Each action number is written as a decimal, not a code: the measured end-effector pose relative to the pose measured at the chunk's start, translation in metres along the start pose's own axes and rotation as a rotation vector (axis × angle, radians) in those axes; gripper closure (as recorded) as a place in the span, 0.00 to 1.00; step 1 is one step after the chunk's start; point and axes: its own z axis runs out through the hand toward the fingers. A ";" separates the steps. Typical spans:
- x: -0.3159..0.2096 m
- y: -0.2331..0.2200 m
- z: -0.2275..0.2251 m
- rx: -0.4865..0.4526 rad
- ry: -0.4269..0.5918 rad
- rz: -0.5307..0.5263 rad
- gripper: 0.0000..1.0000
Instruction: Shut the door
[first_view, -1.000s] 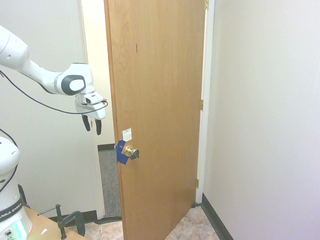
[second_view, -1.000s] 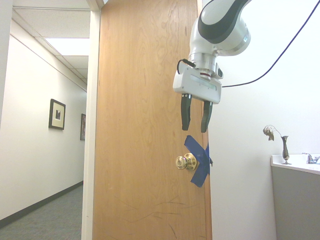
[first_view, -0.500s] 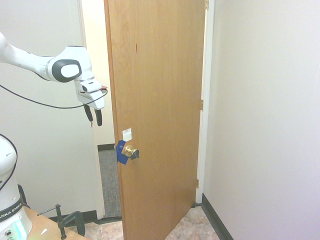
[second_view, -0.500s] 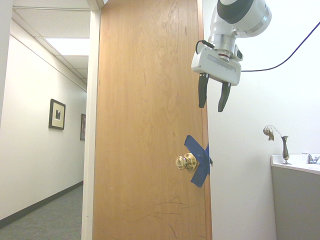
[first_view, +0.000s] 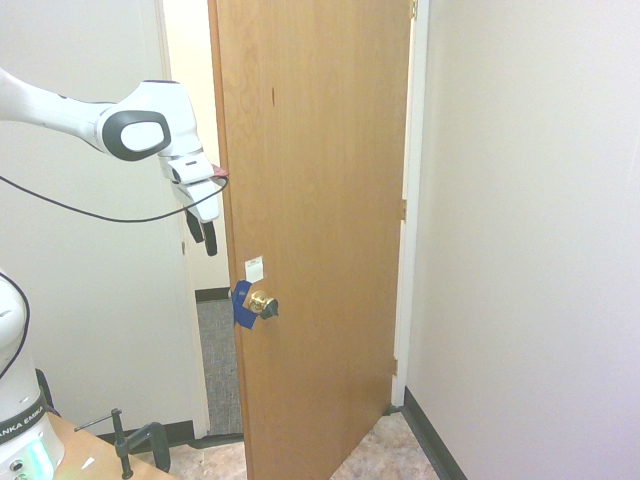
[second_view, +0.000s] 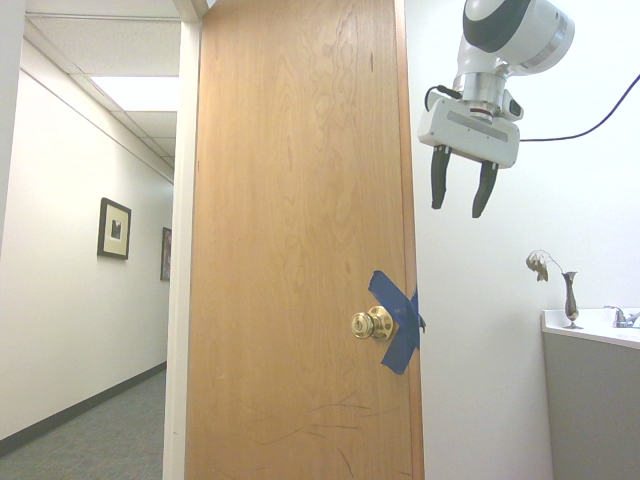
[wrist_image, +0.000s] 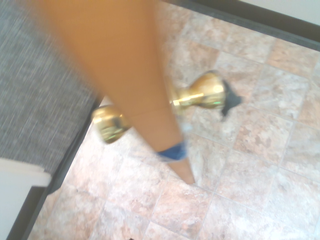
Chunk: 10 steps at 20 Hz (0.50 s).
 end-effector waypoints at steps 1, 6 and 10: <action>0.007 0.005 -0.001 0.000 0.001 0.018 0.00; 0.058 0.026 0.004 0.009 -0.009 0.131 0.00; 0.100 0.016 0.025 0.021 0.010 0.211 0.00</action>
